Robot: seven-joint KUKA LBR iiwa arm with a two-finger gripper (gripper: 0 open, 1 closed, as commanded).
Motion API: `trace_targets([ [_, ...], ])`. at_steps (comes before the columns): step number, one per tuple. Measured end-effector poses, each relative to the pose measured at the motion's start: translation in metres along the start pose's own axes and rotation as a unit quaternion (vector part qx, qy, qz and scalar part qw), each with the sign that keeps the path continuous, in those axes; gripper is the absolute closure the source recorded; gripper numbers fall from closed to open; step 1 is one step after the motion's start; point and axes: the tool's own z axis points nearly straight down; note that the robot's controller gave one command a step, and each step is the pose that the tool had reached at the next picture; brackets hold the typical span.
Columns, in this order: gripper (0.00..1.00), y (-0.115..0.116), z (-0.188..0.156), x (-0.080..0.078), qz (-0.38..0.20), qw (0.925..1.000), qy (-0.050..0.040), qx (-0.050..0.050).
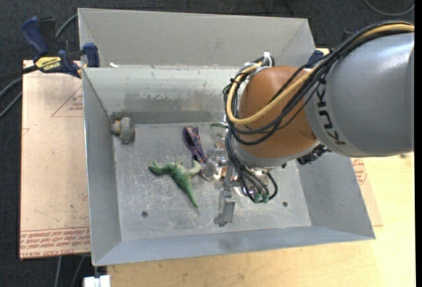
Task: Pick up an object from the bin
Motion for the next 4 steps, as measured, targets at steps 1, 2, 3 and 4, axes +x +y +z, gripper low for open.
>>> trace_targets([
  [1,0.00,-0.001,-0.004,-0.002,0.002,1.0000,-0.0040,0.000],
  [2,0.00,-0.018,0.073,-0.044,0.083,0.9966,-0.0012,-0.001],
  [3,1.00,-0.053,0.090,-0.080,0.009,0.9999,-0.0050,-0.001],
  [4,1.00,-0.053,0.090,-0.080,0.009,0.9999,-0.0050,-0.001],
])
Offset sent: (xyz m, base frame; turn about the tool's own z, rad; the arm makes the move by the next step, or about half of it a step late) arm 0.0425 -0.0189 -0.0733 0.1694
